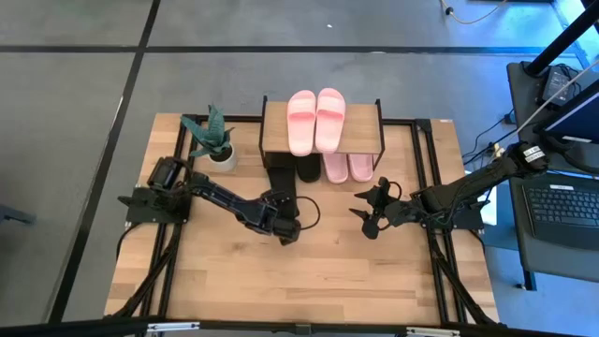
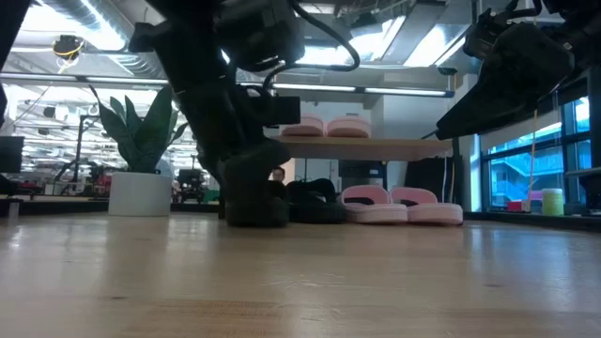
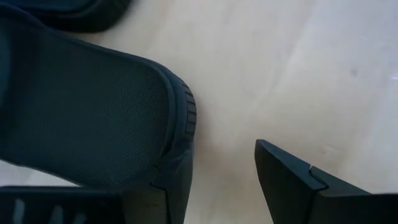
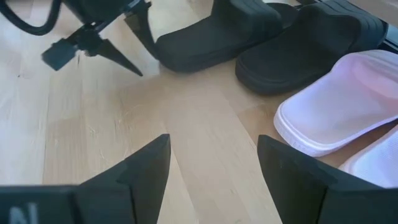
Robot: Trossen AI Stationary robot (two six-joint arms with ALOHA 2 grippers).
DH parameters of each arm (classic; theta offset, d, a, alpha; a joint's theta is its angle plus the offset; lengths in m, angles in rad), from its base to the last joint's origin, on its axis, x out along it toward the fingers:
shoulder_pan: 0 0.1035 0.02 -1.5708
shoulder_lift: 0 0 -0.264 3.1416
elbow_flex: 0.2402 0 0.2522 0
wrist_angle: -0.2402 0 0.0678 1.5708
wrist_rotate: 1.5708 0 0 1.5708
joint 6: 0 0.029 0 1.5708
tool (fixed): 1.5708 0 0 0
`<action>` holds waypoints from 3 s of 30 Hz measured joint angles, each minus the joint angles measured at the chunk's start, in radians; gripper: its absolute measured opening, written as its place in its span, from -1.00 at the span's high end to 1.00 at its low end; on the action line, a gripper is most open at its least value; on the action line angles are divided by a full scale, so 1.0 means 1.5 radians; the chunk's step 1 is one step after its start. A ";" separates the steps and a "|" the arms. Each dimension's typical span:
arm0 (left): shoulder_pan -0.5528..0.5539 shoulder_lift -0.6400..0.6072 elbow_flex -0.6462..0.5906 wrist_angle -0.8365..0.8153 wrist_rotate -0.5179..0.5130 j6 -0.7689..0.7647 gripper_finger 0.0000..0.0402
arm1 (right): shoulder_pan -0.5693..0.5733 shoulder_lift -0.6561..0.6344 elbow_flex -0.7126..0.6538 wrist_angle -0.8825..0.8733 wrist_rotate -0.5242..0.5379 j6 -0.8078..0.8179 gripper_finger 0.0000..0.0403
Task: Pick and place slides into the shelf
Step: Put the black slipper under the shelf, then return to Home Position
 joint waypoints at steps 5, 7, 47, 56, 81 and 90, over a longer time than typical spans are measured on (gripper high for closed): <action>0.017 0.000 0.000 -0.001 -0.004 0.002 0.18 | 0.000 0.000 0.000 0.000 0.000 0.001 -0.20; 0.022 0.000 0.000 -0.004 -0.012 0.013 0.18 | 0.000 0.000 0.000 0.000 0.000 0.001 -0.20; 0.062 -0.049 -0.001 -0.009 0.024 0.084 0.18 | 0.000 0.000 0.000 0.008 0.001 -0.003 -0.20; 0.006 -0.243 -0.028 -0.008 0.025 0.142 0.18 | 0.000 -0.048 0.039 0.027 0.062 -0.100 -0.20; -0.096 -0.925 -0.517 0.360 -0.079 0.315 0.18 | 0.000 -0.403 0.042 -0.175 0.102 -0.212 -0.20; -0.104 -1.047 -0.570 0.345 -0.087 0.359 0.18 | 0.000 -0.473 0.018 -0.198 0.102 -0.233 -0.20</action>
